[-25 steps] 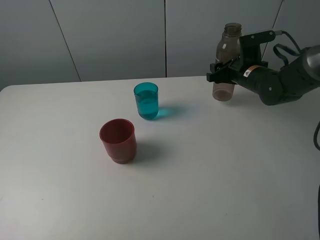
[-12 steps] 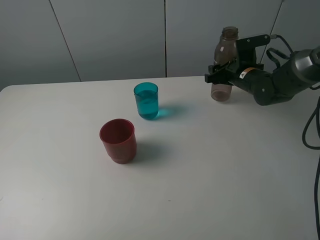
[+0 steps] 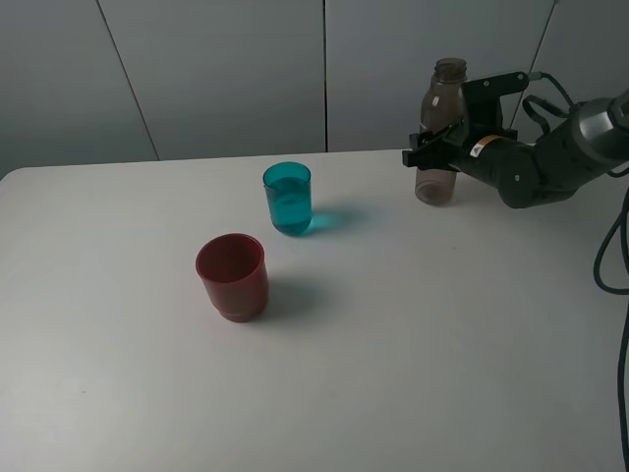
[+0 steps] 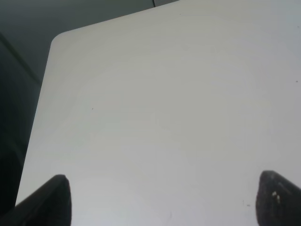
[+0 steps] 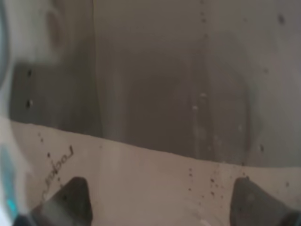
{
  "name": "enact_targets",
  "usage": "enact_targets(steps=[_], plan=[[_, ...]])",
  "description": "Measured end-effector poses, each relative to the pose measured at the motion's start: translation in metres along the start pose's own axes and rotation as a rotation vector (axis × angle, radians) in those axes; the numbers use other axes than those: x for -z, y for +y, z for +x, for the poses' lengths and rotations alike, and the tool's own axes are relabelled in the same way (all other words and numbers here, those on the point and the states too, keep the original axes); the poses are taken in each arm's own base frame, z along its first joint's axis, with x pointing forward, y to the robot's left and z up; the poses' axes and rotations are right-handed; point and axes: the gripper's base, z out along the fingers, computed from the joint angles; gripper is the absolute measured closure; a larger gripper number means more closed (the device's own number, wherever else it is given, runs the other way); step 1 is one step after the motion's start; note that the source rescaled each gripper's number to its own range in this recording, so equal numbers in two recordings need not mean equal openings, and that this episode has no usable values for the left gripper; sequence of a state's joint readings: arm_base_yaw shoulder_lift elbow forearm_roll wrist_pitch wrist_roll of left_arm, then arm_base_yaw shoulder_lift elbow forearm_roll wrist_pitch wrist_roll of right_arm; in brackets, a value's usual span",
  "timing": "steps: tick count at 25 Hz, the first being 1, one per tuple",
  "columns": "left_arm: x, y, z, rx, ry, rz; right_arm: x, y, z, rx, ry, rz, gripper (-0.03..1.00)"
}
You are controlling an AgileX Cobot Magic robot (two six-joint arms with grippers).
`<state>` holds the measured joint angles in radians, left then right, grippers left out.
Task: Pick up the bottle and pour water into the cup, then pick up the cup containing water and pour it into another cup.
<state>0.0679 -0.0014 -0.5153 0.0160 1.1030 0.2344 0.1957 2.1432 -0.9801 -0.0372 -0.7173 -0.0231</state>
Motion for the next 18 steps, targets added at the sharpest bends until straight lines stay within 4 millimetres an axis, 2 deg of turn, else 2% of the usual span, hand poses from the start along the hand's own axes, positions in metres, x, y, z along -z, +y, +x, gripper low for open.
enact_targets(steps=[11, 12, 14, 16, 17, 18], plan=[[0.0, 0.0, 0.0, 0.0, 0.0, 0.0, 0.0006, 0.0001, 0.0025, 0.0, 0.018, -0.001, 0.95], [0.0, 0.0, 0.0, 0.0, 0.0, 0.0, 0.0014, 0.0002, 0.0035, 0.0, 0.018, -0.001, 0.92], [0.0, 0.0, 0.0, 0.0, 0.0, 0.0, 0.0014, 0.0002, 0.004, -0.002, 0.023, -0.001, 0.62], [0.0, 0.0, 0.0, 0.0, 0.0, 0.0, 0.0017, 0.0003, 0.0051, -0.008, 0.032, -0.001, 0.18], [0.0, 0.0, 0.0, 0.0, 0.0, 0.0, 0.0018, 0.0003, 0.0053, -0.012, 0.032, -0.001, 0.07], [0.0, 0.0, 0.0, 0.0, 0.0, 0.0, 0.0018, 0.0004, 0.0053, -0.022, 0.032, -0.002, 0.01]])
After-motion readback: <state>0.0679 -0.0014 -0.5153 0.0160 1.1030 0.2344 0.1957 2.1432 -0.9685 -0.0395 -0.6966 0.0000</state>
